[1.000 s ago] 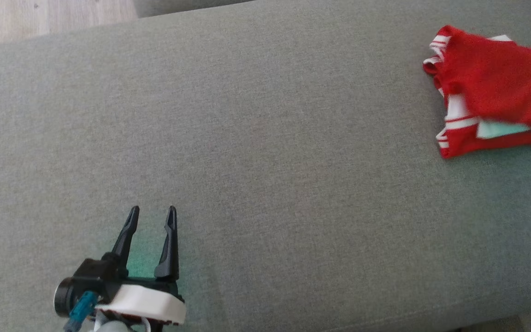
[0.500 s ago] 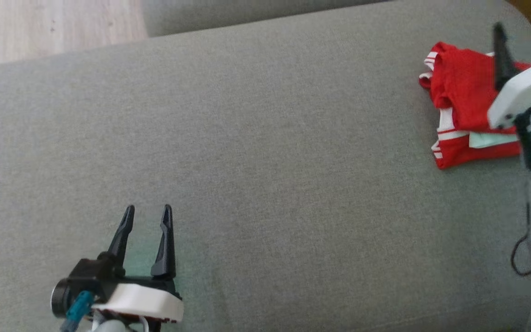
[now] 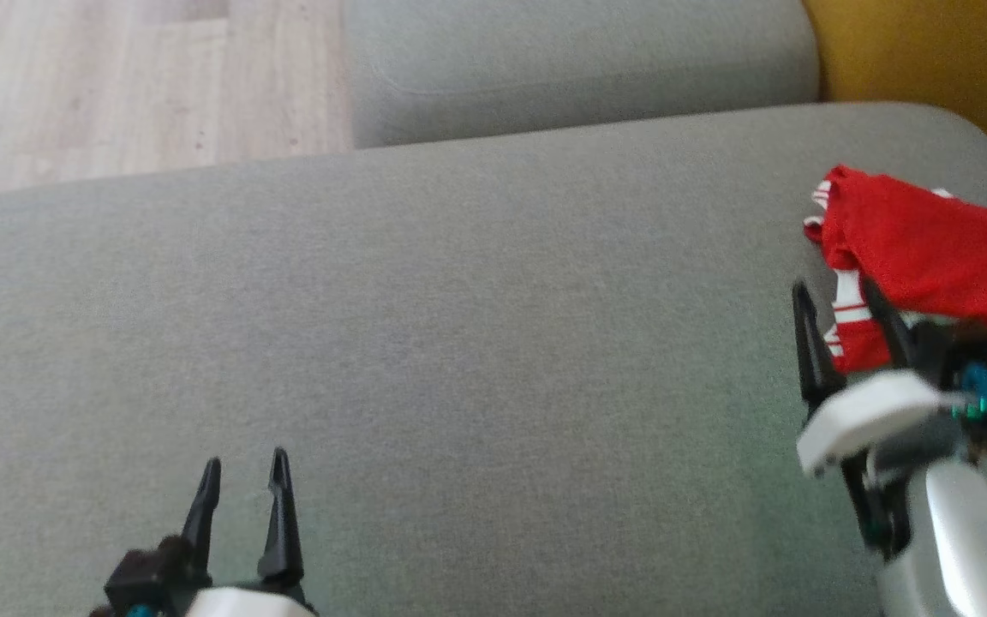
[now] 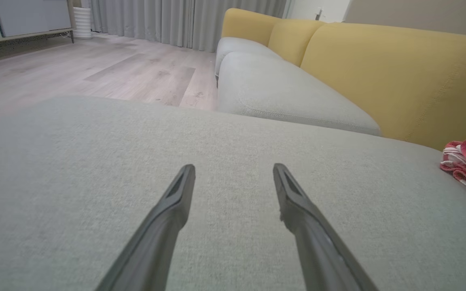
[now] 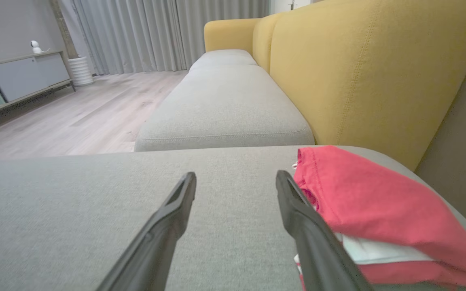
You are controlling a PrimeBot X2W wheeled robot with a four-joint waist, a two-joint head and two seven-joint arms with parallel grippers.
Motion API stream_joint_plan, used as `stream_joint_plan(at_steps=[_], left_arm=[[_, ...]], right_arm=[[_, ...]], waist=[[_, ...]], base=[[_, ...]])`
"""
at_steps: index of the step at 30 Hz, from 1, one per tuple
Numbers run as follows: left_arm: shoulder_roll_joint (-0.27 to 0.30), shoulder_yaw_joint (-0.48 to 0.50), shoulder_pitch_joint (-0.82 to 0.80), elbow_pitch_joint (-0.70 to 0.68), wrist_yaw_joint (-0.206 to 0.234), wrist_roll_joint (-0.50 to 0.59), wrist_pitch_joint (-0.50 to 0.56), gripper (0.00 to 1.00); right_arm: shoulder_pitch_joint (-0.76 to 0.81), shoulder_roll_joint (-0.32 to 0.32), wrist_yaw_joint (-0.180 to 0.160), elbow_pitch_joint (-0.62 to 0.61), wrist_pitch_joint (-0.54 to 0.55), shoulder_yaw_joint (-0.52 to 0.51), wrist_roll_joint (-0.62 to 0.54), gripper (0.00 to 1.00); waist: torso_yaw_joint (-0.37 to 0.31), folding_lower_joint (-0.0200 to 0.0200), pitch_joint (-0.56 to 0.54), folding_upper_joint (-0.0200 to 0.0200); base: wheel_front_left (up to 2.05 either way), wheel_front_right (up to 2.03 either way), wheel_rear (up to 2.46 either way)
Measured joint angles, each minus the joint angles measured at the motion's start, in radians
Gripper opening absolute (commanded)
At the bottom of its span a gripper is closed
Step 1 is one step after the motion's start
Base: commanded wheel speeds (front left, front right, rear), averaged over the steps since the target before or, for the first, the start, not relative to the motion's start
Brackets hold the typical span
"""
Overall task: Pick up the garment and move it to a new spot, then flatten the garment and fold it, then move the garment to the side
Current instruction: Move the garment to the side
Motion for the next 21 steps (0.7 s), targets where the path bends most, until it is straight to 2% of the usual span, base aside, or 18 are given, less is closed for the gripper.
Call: stream_joint_plan(at_steps=[4, 13, 21], left_arm=[[-0.004, 0.007, 0.046, 0.011, 0.008, -0.007, -0.004, 1.00], [-0.026, 0.013, 0.097, 0.026, -0.004, -0.007, -0.004, 1.00], [-0.026, 0.002, 0.096, 0.031, -0.021, 0.012, -0.005, 1.00]], right_arm=[[0.117, 0.013, 0.000, -0.067, -0.032, -0.005, -0.016, 1.00], [0.330, 0.017, 0.000, -0.169, -0.081, 0.033, 0.077, 1.00], [0.374, 0.020, 0.000, -0.184, -0.082, 0.064, 0.101, 1.00]], waist=[[0.025, 0.0000, -0.029, 0.0000], [0.070, 0.0001, -0.071, 0.0000], [0.084, 0.0002, -0.078, 0.0000]], base=[[0.00, 0.00, 0.00], [0.00, 0.00, 0.00], [0.00, 0.00, 0.00]])
